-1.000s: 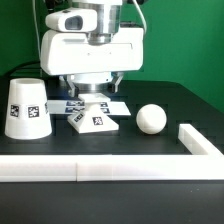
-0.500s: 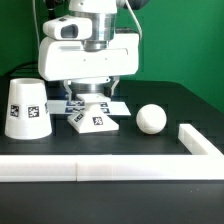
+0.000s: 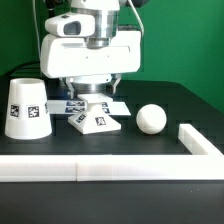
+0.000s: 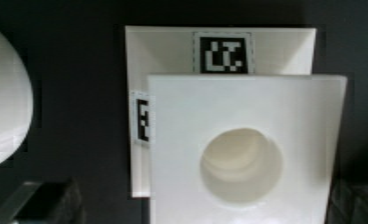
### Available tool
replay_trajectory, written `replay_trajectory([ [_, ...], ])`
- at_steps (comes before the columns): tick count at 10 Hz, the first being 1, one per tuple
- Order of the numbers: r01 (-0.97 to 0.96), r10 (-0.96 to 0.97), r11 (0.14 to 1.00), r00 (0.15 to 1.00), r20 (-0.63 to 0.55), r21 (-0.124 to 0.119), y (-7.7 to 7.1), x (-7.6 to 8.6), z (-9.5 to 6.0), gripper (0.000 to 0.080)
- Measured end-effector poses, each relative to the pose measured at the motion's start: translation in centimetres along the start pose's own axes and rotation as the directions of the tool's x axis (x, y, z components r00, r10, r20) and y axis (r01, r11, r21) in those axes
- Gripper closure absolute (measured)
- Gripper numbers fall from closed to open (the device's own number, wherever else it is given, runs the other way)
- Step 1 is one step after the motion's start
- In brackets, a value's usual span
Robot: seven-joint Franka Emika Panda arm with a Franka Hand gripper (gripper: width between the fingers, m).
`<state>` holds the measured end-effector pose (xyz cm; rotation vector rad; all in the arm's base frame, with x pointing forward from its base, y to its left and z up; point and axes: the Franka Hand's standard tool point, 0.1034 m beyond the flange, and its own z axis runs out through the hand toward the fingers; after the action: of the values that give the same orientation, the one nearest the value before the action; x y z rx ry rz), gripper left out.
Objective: Assemble lamp
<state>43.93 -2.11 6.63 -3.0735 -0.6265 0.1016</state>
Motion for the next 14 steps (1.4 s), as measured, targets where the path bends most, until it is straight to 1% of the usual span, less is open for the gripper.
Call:
replay_trajectory([
  [1,0.001,-0.001,1.0,1.0,0.001,0.0,0.0,0.0,-0.3,0.01],
  [3,0.004,-0.004,1.0,1.0,-0.001,0.0,-0.4,0.1,-0.2,0.01],
  [5,0.017,-0.017,1.0,1.0,-0.002,0.002,-1.2,0.2,0.4,0.01],
  [8,0.035,-0.035,0.999,0.999,-0.011,0.0,-1.2,0.0,1.5,0.01],
  [12,0.051,-0.051,0.999,0.999,-0.009,0.003,-1.3,-0.1,2.2,0.01],
  [13,0.055,-0.055,0.998,0.998,-0.009,0.003,-1.3,-0.1,2.2,0.0196],
  [14,0.056,-0.056,0.998,0.998,-0.009,0.003,-1.3,-0.1,2.2,0.0265],
])
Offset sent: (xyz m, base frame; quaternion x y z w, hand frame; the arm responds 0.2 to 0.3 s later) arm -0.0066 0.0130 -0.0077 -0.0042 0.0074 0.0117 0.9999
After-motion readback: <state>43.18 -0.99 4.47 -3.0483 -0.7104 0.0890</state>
